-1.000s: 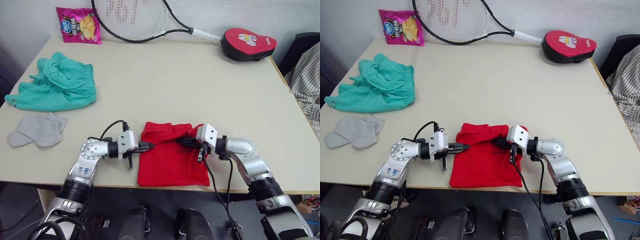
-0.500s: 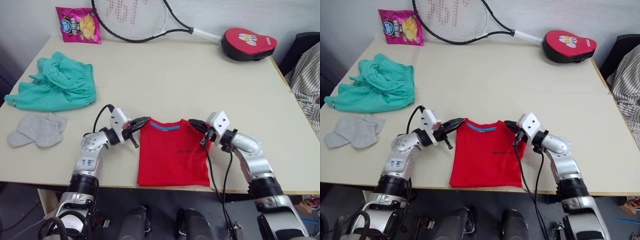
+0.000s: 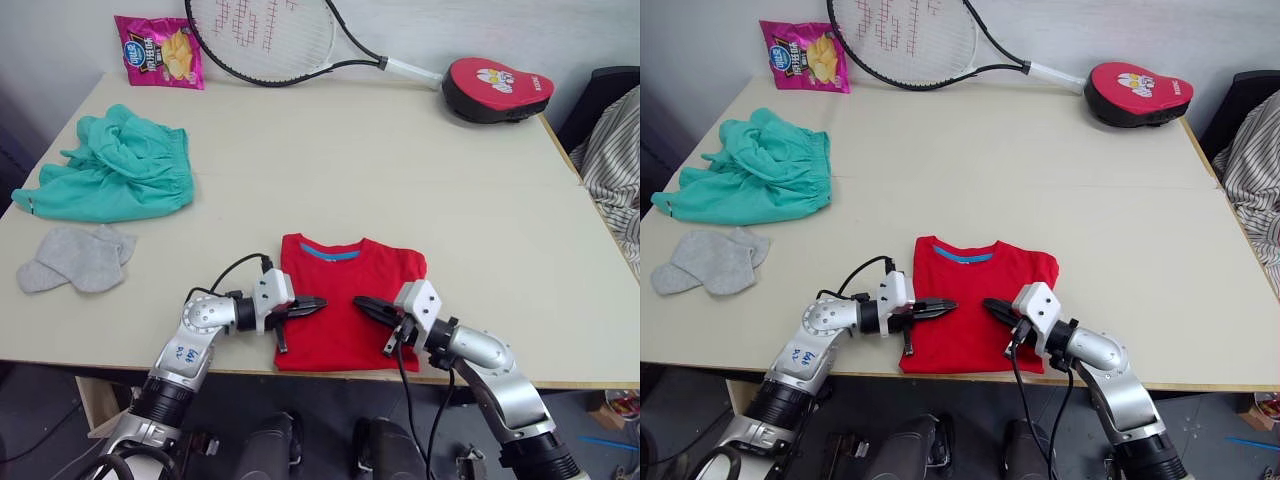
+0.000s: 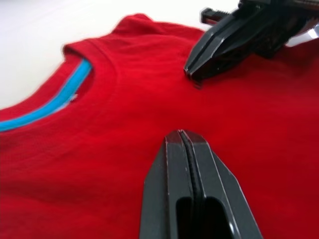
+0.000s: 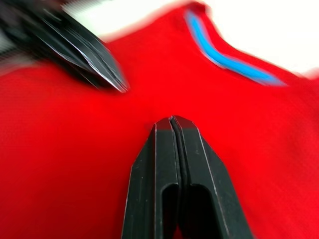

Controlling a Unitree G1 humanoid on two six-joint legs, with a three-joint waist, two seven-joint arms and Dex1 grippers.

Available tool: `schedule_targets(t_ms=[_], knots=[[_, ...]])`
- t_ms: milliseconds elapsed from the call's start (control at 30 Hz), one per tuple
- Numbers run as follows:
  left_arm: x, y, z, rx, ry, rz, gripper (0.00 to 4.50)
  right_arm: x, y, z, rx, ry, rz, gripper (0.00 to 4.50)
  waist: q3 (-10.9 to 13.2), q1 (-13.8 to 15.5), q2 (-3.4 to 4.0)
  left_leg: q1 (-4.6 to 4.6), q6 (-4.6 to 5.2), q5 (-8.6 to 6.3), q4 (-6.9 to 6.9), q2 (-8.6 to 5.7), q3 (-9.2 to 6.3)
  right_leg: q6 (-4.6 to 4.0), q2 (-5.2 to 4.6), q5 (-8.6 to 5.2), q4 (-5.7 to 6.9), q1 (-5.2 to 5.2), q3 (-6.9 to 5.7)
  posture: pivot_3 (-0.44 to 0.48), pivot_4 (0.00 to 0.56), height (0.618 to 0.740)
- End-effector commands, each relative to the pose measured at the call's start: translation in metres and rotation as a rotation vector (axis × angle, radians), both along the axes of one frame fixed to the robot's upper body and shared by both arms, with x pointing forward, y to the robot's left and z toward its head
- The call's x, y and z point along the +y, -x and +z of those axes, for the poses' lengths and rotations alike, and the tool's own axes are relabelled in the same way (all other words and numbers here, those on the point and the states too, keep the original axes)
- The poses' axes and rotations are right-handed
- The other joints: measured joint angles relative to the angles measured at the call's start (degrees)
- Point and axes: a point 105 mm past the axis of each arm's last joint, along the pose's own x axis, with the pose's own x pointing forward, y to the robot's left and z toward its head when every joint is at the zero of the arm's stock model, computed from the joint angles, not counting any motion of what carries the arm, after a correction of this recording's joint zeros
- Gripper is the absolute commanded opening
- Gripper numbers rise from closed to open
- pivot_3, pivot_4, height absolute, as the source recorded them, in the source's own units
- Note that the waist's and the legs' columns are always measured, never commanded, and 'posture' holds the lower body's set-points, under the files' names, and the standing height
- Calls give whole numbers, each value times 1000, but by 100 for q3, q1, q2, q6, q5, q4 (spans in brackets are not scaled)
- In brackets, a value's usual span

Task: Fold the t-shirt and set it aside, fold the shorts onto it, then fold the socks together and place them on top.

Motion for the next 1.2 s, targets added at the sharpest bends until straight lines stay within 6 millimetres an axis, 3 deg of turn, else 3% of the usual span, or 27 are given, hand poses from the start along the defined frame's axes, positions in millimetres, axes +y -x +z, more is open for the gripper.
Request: schedule_targets(t_ms=[33,167,300,400,500,567,700,833,1033,1200], knots=[[10,0,-15,31,-61,60,13,-37,-13,-1,-29,-52,-217,0,-14,-11,5,3,-1,0,1,2,0,0,1,0,-1,4,0,0,150,740],[14,-3,-11,22,-30,84,13,-65,-26,3,-50,-140,-361,0,-23,-33,6,17,-1,-1,-1,4,3,0,1,0,-2,11,6,0,150,740],[16,-9,4,-43,30,89,13,-63,-31,23,-95,-201,-337,0,-22,-37,7,18,-1,-1,-2,5,5,0,-1,0,-1,7,15,0,150,740],[17,-13,40,-128,180,61,13,-35,-29,50,-136,-243,-177,0,-21,-51,10,1,4,4,-3,7,10,-1,0,0,5,-17,20,0,150,740],[18,-21,59,-161,263,77,13,-5,-25,58,-137,-212,-31,0,-20,-51,10,-4,23,17,-2,12,19,-1,4,0,22,-28,28,0,150,740],[16,-25,61,-160,261,80,13,13,-24,60,-130,-207,33,0,-21,-48,10,-4,24,17,-1,12,21,-1,4,0,23,-26,27,0,150,740],[11,-31,34,-94,147,92,13,30,-35,38,-41,-183,31,0,-21,-47,9,-3,29,16,-2,10,31,0,13,0,27,-23,26,0,150,740],[12,-48,23,-97,99,198,13,13,-53,18,1,-153,-65,0,-20,-27,8,-6,38,19,0,2,34,0,20,0,28,-24,25,0,150,740],[16,-59,12,-61,67,273,13,-40,-77,12,6,-147,-279,0,-23,-36,4,0,41,19,0,-3,33,3,8,2,30,-21,28,0,150,740],[19,-58,12,-49,83,272,13,-63,-76,28,-32,-178,-321,0,-25,-37,3,1,40,19,0,-3,32,3,6,2,30,-17,28,0,150,740]])
